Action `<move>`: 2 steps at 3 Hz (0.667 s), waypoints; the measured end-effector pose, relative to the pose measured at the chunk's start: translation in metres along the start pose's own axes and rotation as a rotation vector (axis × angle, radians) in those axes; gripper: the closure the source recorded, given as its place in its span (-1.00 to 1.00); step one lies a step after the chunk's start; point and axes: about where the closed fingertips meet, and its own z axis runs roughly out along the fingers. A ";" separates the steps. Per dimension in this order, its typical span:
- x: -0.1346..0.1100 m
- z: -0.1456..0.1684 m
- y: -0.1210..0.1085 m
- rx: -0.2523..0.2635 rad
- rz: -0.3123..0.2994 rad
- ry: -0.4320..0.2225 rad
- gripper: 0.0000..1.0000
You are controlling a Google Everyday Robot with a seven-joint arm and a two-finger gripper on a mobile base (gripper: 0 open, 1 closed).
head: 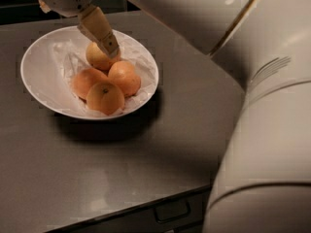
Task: Pick orange from white bowl
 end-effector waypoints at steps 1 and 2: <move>0.003 0.010 0.001 -0.004 0.014 0.009 -1.00; 0.008 0.021 0.009 -0.018 0.033 0.022 -1.00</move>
Offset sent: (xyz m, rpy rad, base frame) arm 0.0060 -0.0312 -0.0350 -0.0591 0.0236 -0.0852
